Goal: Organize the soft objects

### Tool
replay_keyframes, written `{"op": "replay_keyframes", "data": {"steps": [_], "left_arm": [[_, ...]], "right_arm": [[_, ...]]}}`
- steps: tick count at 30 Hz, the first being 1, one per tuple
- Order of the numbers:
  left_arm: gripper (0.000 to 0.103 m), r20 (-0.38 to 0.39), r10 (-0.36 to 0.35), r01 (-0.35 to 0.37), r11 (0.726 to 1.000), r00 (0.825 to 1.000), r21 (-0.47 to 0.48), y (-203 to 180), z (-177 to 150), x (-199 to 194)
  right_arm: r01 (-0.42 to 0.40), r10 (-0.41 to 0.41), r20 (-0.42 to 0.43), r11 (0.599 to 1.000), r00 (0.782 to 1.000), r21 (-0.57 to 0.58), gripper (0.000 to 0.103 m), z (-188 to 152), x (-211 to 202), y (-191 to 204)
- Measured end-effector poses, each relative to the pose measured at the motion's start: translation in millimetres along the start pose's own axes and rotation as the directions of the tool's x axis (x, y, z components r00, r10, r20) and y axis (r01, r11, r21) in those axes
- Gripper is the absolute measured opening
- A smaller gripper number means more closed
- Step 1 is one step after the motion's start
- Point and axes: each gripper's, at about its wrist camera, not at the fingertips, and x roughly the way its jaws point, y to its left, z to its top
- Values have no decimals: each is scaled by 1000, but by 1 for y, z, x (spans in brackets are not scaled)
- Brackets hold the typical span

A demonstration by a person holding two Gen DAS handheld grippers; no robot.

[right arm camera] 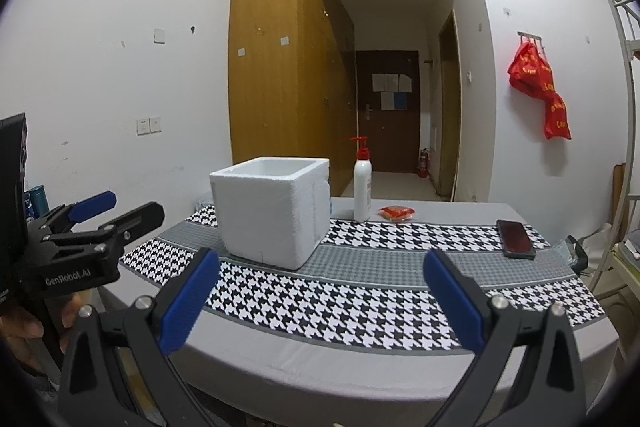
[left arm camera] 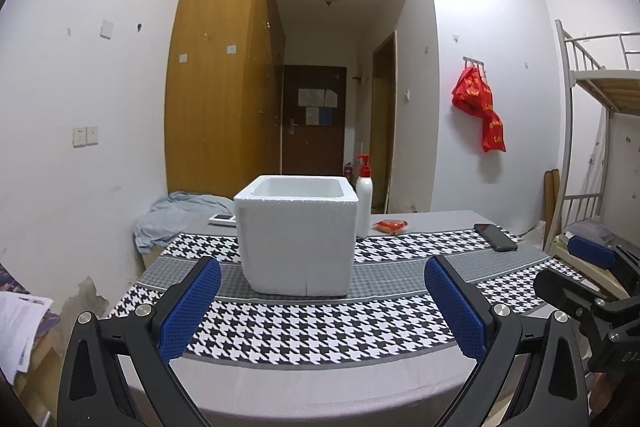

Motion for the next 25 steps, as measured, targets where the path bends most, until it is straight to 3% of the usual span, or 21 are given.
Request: {"op": "replay_keyframes", "data": {"steps": [25], "left_arm": [[102, -23, -2, 2, 1000, 1000, 4, 2, -13, -7]], "right_arm": [[-2, 2, -34, 1000, 999, -6, 103, -14, -2, 7]]}}
